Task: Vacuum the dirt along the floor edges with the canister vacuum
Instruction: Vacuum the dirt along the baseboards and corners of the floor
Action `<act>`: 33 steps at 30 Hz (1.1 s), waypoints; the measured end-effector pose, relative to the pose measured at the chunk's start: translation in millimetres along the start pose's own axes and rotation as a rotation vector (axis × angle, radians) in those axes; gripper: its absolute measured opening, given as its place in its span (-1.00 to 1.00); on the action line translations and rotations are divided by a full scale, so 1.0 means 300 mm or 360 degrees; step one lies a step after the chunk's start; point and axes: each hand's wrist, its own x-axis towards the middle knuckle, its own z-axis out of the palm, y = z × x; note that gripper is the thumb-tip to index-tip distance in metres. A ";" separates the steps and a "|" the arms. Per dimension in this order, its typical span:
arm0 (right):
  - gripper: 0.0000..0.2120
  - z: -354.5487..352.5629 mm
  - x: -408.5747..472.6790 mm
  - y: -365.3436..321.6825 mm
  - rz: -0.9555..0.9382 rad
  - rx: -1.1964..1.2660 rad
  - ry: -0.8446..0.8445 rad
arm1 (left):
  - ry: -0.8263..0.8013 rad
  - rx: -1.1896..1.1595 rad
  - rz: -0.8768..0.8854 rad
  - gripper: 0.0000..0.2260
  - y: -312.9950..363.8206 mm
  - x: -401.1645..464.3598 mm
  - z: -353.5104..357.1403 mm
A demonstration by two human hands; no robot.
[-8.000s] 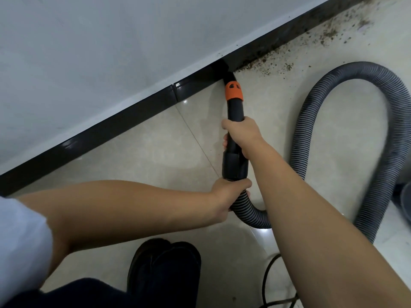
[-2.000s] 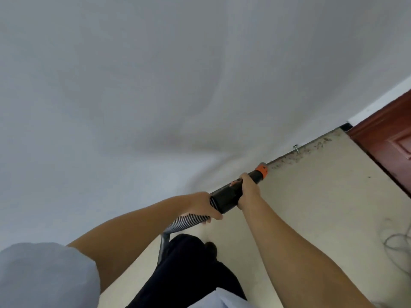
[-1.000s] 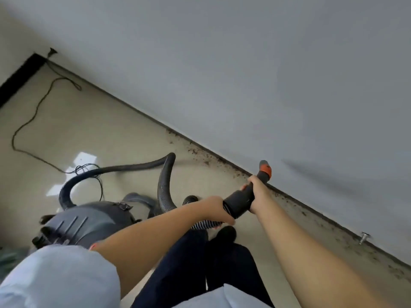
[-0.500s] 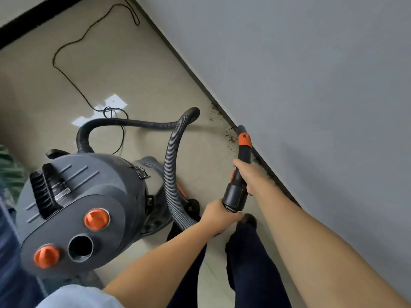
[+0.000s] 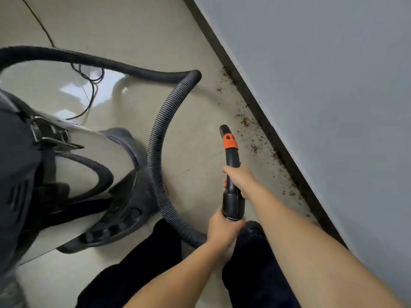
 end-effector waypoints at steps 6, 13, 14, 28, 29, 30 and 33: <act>-0.88 0.004 0.298 0.161 -0.0060 0.0110 0.0136 | -0.0052 0.0191 0.0198 -0.75 -0.155 0.324 0.095; -0.89 0.021 0.443 0.270 -0.0221 -0.0007 0.0030 | 0.0039 0.0173 0.0242 -0.69 -0.308 0.493 0.192; -0.89 0.025 0.441 0.244 -0.0241 -0.0038 0.0031 | 0.0046 0.0138 0.0252 -0.70 -0.289 0.493 0.189; -0.94 0.166 0.470 0.108 -0.0329 -0.0204 -0.0155 | 0.0261 -0.0116 0.0248 -0.83 -0.219 0.553 0.100; -0.93 0.170 0.469 0.100 -0.0325 -0.0206 -0.0165 | 0.0253 -0.0141 0.0259 -0.81 -0.216 0.554 0.096; -0.93 0.171 0.471 0.092 -0.0326 -0.0197 -0.0170 | 0.0247 -0.0152 0.0269 -0.80 -0.213 0.558 0.091; -0.93 0.173 0.493 0.081 -0.0351 -0.0136 -0.0108 | 0.0225 -0.0114 0.0303 -0.74 -0.203 0.586 0.068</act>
